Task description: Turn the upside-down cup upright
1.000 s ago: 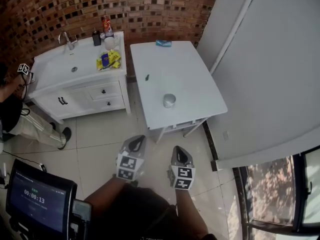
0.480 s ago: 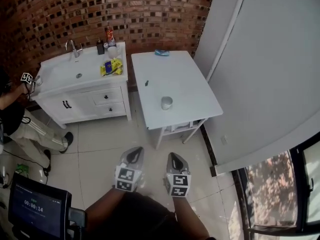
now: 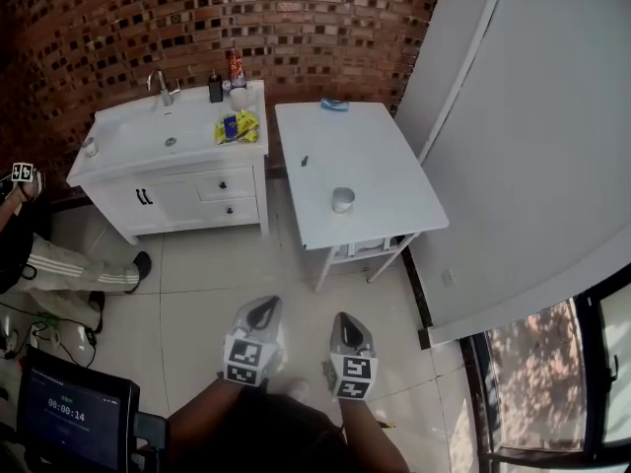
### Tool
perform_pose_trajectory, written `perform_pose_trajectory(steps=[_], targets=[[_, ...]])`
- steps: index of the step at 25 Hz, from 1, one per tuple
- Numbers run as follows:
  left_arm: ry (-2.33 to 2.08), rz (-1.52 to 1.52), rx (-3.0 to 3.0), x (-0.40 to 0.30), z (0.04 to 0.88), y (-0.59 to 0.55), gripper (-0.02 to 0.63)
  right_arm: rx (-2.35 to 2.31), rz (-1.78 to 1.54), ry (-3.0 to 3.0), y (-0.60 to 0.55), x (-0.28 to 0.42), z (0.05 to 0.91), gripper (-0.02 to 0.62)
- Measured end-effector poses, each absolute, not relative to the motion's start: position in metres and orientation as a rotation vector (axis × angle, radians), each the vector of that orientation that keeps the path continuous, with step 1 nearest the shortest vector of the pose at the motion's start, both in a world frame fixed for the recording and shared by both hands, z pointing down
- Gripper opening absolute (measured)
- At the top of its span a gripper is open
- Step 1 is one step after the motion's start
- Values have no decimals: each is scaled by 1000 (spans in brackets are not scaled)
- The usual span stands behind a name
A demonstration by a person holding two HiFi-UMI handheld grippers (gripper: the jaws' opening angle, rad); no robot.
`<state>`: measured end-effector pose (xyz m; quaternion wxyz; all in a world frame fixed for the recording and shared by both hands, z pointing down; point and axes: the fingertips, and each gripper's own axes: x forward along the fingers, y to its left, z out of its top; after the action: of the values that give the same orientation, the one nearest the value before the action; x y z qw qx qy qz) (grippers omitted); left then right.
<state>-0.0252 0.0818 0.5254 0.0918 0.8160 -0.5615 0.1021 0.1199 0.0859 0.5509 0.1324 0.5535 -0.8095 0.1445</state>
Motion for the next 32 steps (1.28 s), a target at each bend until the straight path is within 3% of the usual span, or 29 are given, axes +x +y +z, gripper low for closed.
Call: perform_pose_trajectory(steps=[16,32], targets=[[-1538,301,2484,-63,530,83,-5,1694,388,-2275,96,75,538,12],[-1534,316,2534,-59,527,86,-5,1651,318,-2299,93,65,533,12]])
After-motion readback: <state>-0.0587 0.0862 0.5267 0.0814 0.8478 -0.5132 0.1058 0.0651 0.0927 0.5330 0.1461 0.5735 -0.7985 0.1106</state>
